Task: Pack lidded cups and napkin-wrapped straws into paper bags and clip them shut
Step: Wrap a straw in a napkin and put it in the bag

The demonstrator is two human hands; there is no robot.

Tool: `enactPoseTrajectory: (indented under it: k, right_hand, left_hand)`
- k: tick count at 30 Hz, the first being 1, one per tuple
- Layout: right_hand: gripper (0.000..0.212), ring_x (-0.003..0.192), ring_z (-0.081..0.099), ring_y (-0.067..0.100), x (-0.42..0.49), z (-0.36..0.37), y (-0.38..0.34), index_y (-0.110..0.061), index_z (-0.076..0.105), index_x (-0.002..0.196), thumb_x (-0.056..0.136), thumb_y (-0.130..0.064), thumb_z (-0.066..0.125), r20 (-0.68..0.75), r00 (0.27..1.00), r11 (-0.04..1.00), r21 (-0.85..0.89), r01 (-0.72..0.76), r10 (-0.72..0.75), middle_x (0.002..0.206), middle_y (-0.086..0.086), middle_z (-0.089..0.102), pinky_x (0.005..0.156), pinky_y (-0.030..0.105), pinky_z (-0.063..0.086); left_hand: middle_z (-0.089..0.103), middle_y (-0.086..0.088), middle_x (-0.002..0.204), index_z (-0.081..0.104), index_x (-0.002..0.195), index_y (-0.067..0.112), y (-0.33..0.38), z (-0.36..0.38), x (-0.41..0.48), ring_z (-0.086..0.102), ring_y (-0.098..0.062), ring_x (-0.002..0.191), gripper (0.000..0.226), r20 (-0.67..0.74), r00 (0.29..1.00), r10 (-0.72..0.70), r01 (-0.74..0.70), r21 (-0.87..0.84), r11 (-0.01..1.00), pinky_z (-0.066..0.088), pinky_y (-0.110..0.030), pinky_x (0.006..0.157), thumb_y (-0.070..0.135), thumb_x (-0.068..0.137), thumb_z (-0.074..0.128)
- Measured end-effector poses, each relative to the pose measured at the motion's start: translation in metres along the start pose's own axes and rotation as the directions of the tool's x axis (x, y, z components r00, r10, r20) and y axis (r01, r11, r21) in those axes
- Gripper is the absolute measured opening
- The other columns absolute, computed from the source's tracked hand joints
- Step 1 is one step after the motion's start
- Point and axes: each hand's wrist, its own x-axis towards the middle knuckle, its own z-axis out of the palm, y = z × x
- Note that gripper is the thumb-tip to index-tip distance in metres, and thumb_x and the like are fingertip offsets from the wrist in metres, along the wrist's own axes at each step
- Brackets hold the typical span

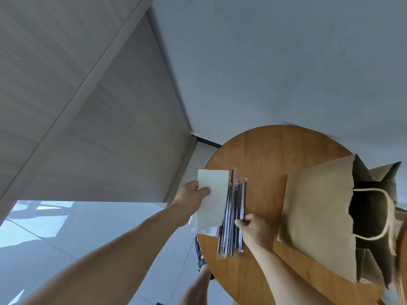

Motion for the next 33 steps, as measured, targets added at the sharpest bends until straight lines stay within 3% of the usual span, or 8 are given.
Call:
enactPoseTrajectory:
  k: [7,12,14,17,19,23,28,33]
  right_hand:
    - [0.033,0.065,0.057,0.013,-0.016,-0.039,-0.022,-0.017,0.061,0.074,0.096,-0.042,0.056,-0.101,0.985,0.969,0.194,0.155,-0.137,0.066,-0.005,0.059,0.057,0.028,0.042]
    - [0.009,0.068,0.063,0.009,-0.04,-0.087,-0.073,-0.031,0.062,0.085,0.089,-0.034,0.071,-0.136,0.958,0.829,0.481,0.285,-0.251,0.074,-0.005,0.067,0.061,0.019,0.05]
    - [0.017,0.072,0.065,0.007,-0.051,-0.104,-0.088,-0.032,0.061,0.091,0.084,-0.03,0.077,-0.164,0.948,0.769,0.554,0.318,-0.273,0.079,-0.007,0.07,0.065,0.018,0.053]
    - [0.018,0.067,0.064,0.006,-0.065,-0.126,-0.103,-0.027,0.064,0.089,0.081,-0.03,0.079,-0.198,0.931,0.758,0.54,0.365,-0.308,0.077,-0.005,0.069,0.062,0.018,0.053]
    - [0.014,0.064,0.063,0.004,-0.072,-0.14,-0.111,-0.025,0.065,0.086,0.082,-0.028,0.079,-0.224,0.915,0.747,0.528,0.403,-0.336,0.075,-0.004,0.068,0.061,0.016,0.05]
    - [0.01,0.066,0.063,0.004,-0.084,-0.161,-0.115,-0.024,0.068,0.084,0.084,-0.029,0.077,-0.261,0.894,0.757,0.476,0.447,-0.364,0.072,-0.005,0.068,0.066,0.018,0.051]
    - [0.008,0.067,0.065,0.004,-0.096,-0.183,-0.111,-0.031,0.069,0.08,0.086,-0.034,0.075,-0.314,0.868,0.76,0.426,0.491,-0.385,0.069,-0.011,0.07,0.065,0.017,0.048]
    - [0.012,0.076,0.065,-0.001,-0.111,-0.212,-0.105,-0.035,0.067,0.088,0.084,-0.045,0.072,-0.376,0.816,0.75,0.346,0.564,-0.44,0.078,-0.016,0.07,0.068,0.015,0.049]
  left_hand:
    - [0.07,-0.003,0.104,0.063,0.112,0.017,0.026,0.008,-0.013,0.066,-0.025,0.096,0.019,-0.036,0.996,0.082,-0.08,0.07,0.994,0.055,-0.044,0.09,0.022,0.095,0.055]
    - [0.071,-0.007,0.103,0.064,0.106,0.014,0.069,0.011,-0.034,0.067,-0.028,0.096,0.017,-0.026,0.977,0.209,-0.208,0.052,0.977,0.055,-0.046,0.089,0.02,0.096,0.052]
    - [0.072,-0.01,0.098,0.066,0.098,0.011,0.086,0.011,-0.044,0.068,-0.028,0.089,0.015,-0.022,0.966,0.258,-0.257,0.042,0.966,0.054,-0.045,0.085,0.019,0.095,0.053]
    - [0.065,-0.009,0.08,0.062,0.083,0.008,0.111,0.012,-0.061,0.058,-0.024,0.073,0.015,0.012,0.955,0.297,-0.297,-0.009,0.955,0.046,-0.038,0.068,0.019,0.092,0.056]
    - [0.057,-0.01,0.078,0.061,0.086,0.011,0.125,0.013,-0.073,0.053,-0.023,0.072,0.012,0.049,0.948,0.315,-0.313,-0.051,0.948,0.041,-0.037,0.067,0.022,0.086,0.058]
    - [0.07,-0.01,0.08,0.067,0.084,0.01,0.142,0.02,-0.094,0.066,-0.027,0.072,0.011,0.109,0.933,0.343,-0.325,-0.155,0.933,0.051,-0.037,0.065,0.018,0.087,0.06]
    - [0.076,-0.006,0.092,0.073,0.095,0.014,0.154,0.033,-0.12,0.073,-0.027,0.086,0.013,0.143,0.878,0.458,-0.435,-0.162,0.886,0.059,-0.043,0.078,0.021,0.084,0.074]
    - [0.077,0.0,0.089,0.075,0.092,0.018,0.174,0.051,-0.15,0.074,-0.022,0.083,0.007,0.111,0.841,0.529,-0.513,-0.144,0.846,0.059,-0.04,0.077,0.021,0.087,0.074]
